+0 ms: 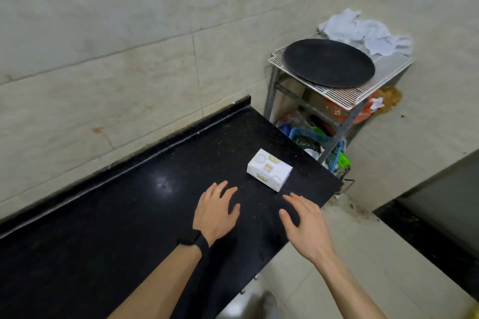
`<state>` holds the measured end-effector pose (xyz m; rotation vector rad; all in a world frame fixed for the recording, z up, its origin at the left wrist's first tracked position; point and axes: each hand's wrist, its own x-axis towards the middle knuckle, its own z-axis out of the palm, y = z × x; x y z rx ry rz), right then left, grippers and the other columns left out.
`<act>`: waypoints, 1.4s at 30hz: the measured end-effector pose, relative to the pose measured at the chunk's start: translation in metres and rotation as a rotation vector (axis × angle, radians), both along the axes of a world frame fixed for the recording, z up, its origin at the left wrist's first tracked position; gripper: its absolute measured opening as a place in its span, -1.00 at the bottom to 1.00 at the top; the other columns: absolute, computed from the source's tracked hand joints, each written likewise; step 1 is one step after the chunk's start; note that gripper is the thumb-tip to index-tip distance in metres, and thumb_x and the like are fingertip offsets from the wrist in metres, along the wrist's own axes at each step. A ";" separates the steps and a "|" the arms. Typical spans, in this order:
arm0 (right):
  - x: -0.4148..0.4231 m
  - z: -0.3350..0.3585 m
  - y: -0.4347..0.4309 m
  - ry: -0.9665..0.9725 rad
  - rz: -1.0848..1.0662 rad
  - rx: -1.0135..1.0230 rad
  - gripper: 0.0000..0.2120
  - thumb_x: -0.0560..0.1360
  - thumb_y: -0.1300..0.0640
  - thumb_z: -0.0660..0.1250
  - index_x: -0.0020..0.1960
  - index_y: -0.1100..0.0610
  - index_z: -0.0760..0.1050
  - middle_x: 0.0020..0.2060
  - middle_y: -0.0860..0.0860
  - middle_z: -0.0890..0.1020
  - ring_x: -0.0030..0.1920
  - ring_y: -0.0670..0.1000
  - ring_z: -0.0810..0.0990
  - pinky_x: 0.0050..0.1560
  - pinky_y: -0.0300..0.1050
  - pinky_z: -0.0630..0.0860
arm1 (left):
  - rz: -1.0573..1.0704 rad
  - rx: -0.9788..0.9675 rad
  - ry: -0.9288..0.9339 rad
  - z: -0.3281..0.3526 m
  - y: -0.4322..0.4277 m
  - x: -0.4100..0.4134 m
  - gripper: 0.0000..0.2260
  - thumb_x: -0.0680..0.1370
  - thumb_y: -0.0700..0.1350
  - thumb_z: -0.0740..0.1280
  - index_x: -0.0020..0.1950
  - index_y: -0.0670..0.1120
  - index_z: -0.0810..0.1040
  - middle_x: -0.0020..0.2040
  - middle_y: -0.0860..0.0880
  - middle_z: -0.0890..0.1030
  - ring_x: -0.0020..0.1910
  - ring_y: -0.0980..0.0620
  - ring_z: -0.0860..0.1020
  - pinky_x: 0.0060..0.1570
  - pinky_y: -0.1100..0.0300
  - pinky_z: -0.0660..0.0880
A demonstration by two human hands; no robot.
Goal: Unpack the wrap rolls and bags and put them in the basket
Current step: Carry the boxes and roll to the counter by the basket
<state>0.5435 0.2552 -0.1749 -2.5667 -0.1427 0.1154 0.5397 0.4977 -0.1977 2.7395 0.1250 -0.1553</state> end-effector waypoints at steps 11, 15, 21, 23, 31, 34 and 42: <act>0.133 -0.053 -0.012 0.129 0.196 -0.065 -0.49 0.58 -0.19 0.26 0.47 -0.03 0.43 0.48 -0.08 0.41 0.51 0.00 0.25 0.46 -0.07 0.30 | 0.199 -0.010 0.261 -0.071 -0.032 0.046 -0.48 0.62 0.17 0.12 0.57 0.11 0.17 0.61 -0.01 0.14 0.58 -0.06 0.06 0.53 0.02 0.07; 0.177 -0.074 -0.008 0.184 0.326 -0.158 -0.35 0.52 -0.32 0.22 0.54 -0.09 0.28 0.60 -0.04 0.16 0.56 0.08 0.08 0.48 0.06 0.27 | 0.301 -0.015 0.332 -0.095 -0.043 0.047 -0.42 0.61 0.20 0.10 0.60 0.16 0.03 0.63 -0.02 -0.04 0.60 -0.10 -0.06 0.55 -0.04 0.00; 0.200 -0.108 -0.010 0.346 0.336 -0.055 -0.20 0.42 -0.23 0.45 0.53 -0.17 0.12 0.60 0.05 0.05 0.52 0.26 0.15 0.43 0.22 0.30 | 0.365 0.004 0.379 -0.127 -0.054 0.025 -0.39 0.57 0.33 -0.07 0.55 0.30 -0.26 0.55 0.12 -0.38 0.58 -0.03 -0.29 0.51 -0.19 -0.12; 0.199 -0.114 -0.011 0.326 0.325 0.002 -0.24 0.41 -0.13 0.50 0.47 -0.18 0.15 0.53 0.01 0.14 0.43 0.27 0.26 0.32 0.22 0.38 | 0.379 0.000 0.364 -0.131 -0.054 0.023 -0.39 0.55 0.35 -0.11 0.55 0.31 -0.27 0.54 0.14 -0.39 0.57 -0.01 -0.30 0.51 -0.20 -0.13; 0.203 -0.108 -0.008 0.322 0.327 0.033 -0.25 0.40 -0.07 0.50 0.47 -0.12 0.20 0.45 0.05 0.26 0.30 0.23 0.39 0.31 0.17 0.40 | 0.417 -0.082 0.361 -0.114 -0.050 0.027 -0.42 0.61 0.22 0.05 0.60 0.23 -0.09 0.63 0.06 -0.16 0.60 -0.02 -0.15 0.54 -0.09 -0.09; 0.193 -0.093 0.002 0.334 0.329 0.101 -0.29 0.37 -0.10 0.49 0.42 -0.18 0.24 0.42 -0.01 0.32 0.29 0.13 0.45 0.25 0.12 0.47 | 0.524 -0.149 0.253 -0.095 -0.044 0.017 -0.44 0.63 0.17 0.10 0.60 0.18 0.00 0.63 0.04 0.02 0.60 0.01 -0.04 0.56 0.02 -0.04; 0.082 -0.048 0.080 0.352 0.623 0.208 -0.30 0.28 -0.23 0.45 0.34 -0.36 0.24 0.30 -0.22 0.38 0.17 -0.08 0.51 0.02 -0.12 0.48 | 0.833 -0.108 0.023 -0.038 0.000 -0.110 -0.48 0.62 0.14 0.16 0.58 0.16 0.15 0.59 0.07 0.19 0.58 0.06 0.08 0.54 0.17 0.03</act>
